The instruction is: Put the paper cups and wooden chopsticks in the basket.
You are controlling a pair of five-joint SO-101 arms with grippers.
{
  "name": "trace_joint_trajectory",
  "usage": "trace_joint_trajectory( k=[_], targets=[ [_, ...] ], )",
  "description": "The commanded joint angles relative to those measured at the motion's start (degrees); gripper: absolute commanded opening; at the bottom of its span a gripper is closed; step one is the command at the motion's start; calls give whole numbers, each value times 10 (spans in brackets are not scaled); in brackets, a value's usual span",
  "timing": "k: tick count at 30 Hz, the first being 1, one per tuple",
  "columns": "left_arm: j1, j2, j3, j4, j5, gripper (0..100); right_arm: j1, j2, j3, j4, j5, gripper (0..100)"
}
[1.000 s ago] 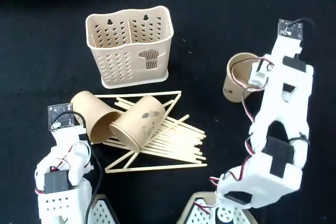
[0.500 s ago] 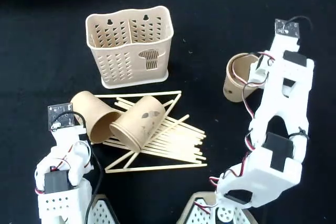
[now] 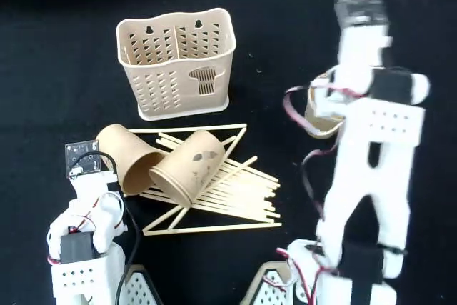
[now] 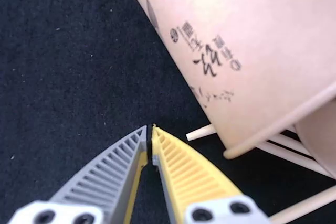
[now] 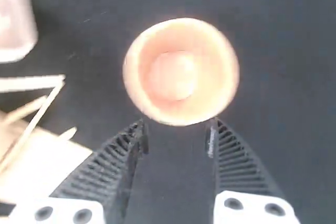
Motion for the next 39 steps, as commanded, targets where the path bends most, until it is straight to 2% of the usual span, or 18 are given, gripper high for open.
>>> trace_joint_trajectory(
  k=[1, 5, 11, 16, 24, 32, 39],
  targets=[
    [3, -2, 9, -8, 4, 31, -102, -61, 19, 33, 22, 197],
    [3, -2, 9, -8, 4, 31, -237, -113, 132, 4, 22, 198],
    [3, -2, 9, -8, 4, 31, -408, -196, 326, -123, 18, 201],
    [3, -2, 9, -8, 4, 31, -480, -247, 412, -176, 5, 202],
    [3, -2, 9, -8, 4, 31, -622, -276, 417, -173, -71, 203],
    [5, -2, 9, -8, 4, 31, -635, -276, 445, -222, -76, 203],
    [3, -2, 9, -8, 4, 31, -632, -276, 545, -346, -76, 203]
  ],
)
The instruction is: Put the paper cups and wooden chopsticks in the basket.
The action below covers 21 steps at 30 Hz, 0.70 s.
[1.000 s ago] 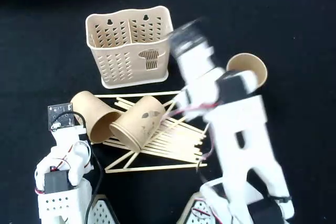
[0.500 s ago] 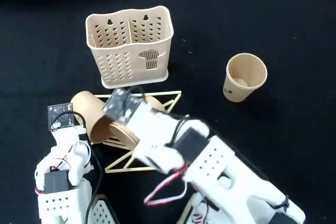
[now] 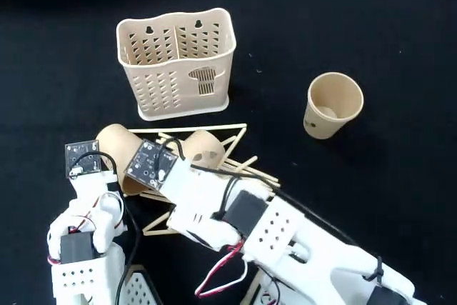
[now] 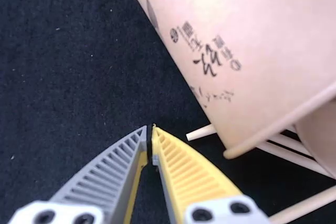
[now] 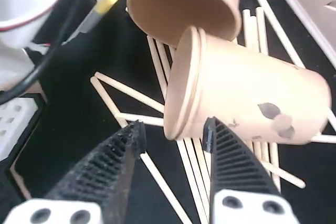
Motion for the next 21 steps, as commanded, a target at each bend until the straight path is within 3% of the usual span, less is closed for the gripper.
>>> trace_joint_trajectory(
  k=[1, 6, 16, 21],
  targets=[
    [3, -2, 9, -8, 4, 31, -2, -11, 30, -66, -2, 203],
    [3, -2, 9, -8, 4, 31, 2, -11, 74, -121, 0, 203],
    [3, -2, 9, -8, 4, 31, 134, -15, 91, -124, 0, 198],
    [3, -2, 9, -8, 4, 31, 142, -15, 91, -128, 1, 198]
  ],
)
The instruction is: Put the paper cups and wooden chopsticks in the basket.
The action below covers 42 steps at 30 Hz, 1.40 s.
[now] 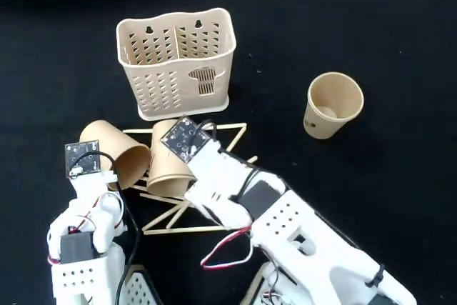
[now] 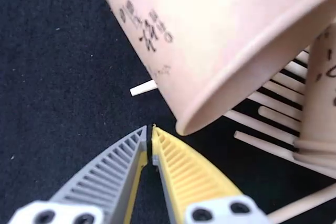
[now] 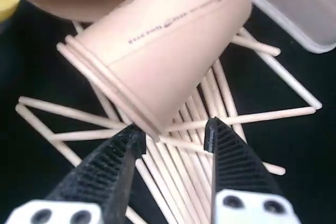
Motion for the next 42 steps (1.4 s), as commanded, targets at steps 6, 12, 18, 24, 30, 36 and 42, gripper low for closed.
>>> trace_joint_trajectory(
  k=[6, 12, 18, 24, 30, 36, 42],
  targets=[
    [3, -2, 9, -8, 4, 31, 10, -7, -2, -44, -2, 201],
    [3, -2, 9, -8, 4, 31, 10, -7, 0, -83, 0, 201],
    [3, -2, 9, -8, 4, 31, 10, -7, 61, -150, 1, 198],
    [3, -2, 9, -8, 4, 31, 12, -9, 96, -178, 2, 120],
    [3, -2, 9, -8, 4, 31, 13, -10, 95, -178, 2, 11],
    [3, -2, 9, -8, 4, 31, 13, -21, 98, -173, 2, 12],
    [3, -2, 9, -8, 4, 31, 16, -134, 70, -43, 74, 12]
  ],
)
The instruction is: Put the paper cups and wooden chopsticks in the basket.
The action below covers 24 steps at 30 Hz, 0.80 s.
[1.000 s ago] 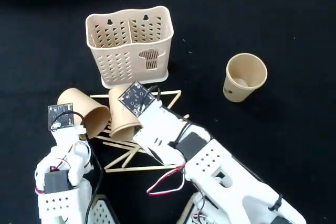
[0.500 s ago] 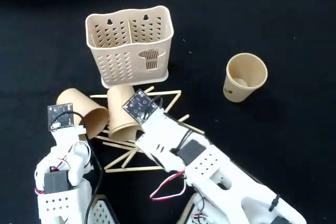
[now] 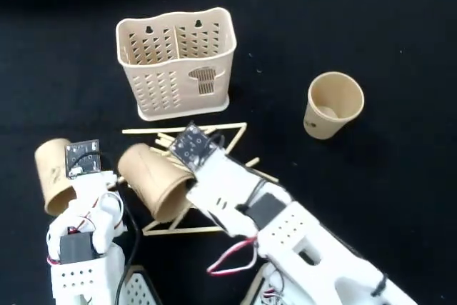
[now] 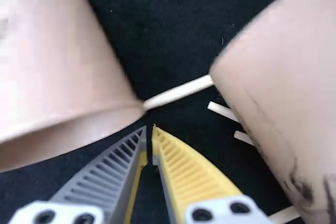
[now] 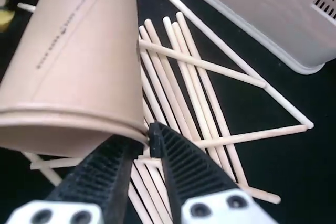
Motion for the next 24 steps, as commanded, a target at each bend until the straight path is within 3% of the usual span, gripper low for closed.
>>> trace_joint_trajectory(
  k=[1, 13, 19, 24],
  targets=[
    [3, -2, 9, -8, 4, 31, 16, -92, -42, 97, 52, 12],
    [3, -2, 9, -8, 4, 31, 256, -307, -234, 348, 163, 12],
    [3, -2, 9, -8, 4, 31, 347, -276, -404, 414, 158, 12],
    [3, -2, 9, -8, 4, 31, 467, -154, -513, 420, 136, 12]
  ],
)
